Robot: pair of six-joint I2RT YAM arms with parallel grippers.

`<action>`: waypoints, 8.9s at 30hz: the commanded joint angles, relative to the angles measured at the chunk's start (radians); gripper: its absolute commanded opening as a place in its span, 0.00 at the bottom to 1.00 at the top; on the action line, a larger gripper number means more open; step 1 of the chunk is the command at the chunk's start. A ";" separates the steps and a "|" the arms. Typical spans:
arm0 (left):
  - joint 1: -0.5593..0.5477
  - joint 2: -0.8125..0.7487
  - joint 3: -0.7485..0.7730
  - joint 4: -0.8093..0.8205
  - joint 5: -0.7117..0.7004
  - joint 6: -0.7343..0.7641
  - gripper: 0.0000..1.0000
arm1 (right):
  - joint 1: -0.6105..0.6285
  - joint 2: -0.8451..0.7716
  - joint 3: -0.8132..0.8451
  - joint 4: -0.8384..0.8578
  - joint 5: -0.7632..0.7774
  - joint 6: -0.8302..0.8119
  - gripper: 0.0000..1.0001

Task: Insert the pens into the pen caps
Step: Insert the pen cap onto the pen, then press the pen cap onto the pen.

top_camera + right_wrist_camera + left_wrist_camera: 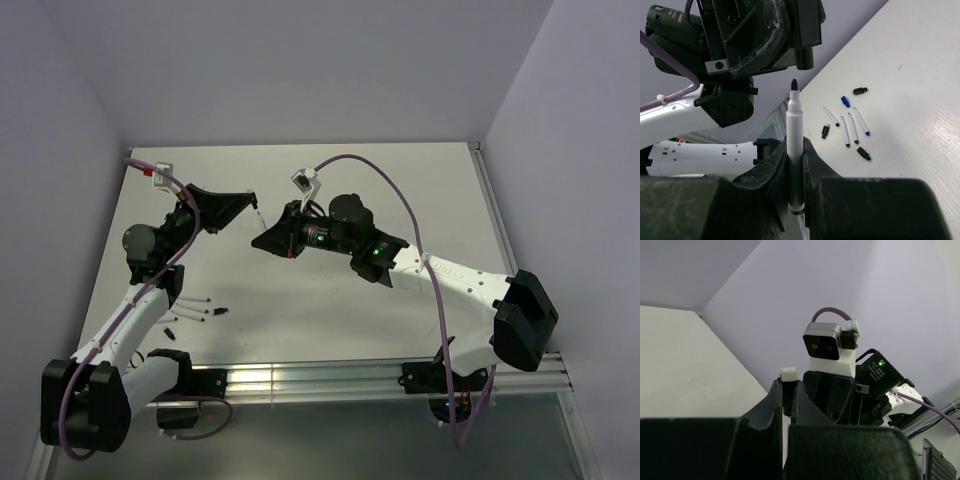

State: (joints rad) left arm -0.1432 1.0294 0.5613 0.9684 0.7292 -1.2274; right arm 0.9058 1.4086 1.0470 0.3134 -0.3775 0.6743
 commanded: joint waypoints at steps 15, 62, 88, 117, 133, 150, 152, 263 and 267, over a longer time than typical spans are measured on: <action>0.002 0.009 0.029 0.107 0.032 -0.032 0.00 | 0.011 -0.017 0.053 0.009 0.020 -0.025 0.00; -0.025 0.038 0.043 0.082 0.055 -0.006 0.00 | 0.011 -0.053 0.058 -0.023 0.049 -0.053 0.00; -0.159 -0.049 0.034 0.009 -0.048 0.008 0.00 | 0.008 -0.145 0.018 -0.028 0.149 -0.078 0.00; -0.418 -0.154 0.003 -0.215 -0.123 0.233 0.00 | -0.039 -0.270 -0.050 0.096 0.091 -0.157 0.00; -0.475 -0.132 -0.029 -0.071 -0.017 0.233 0.00 | -0.107 -0.280 -0.079 0.325 -0.150 -0.030 0.00; -0.549 -0.184 0.028 -0.350 -0.065 0.350 0.00 | -0.182 -0.344 -0.039 0.218 -0.134 -0.030 0.00; -0.553 -0.192 0.040 -0.390 -0.099 0.358 0.01 | -0.182 -0.359 -0.015 0.134 -0.072 -0.085 0.00; -0.650 -0.002 0.727 -1.021 -0.571 0.706 0.00 | 0.025 -0.315 0.145 -0.235 0.201 -0.363 0.00; -0.648 -0.023 0.680 -0.978 -0.538 0.675 0.00 | 0.025 -0.315 0.150 -0.237 0.213 -0.361 0.00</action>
State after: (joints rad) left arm -0.7914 1.0286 1.2709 -0.0624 0.1223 -0.5205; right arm 0.9234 1.0996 1.1389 0.0505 -0.1902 0.3305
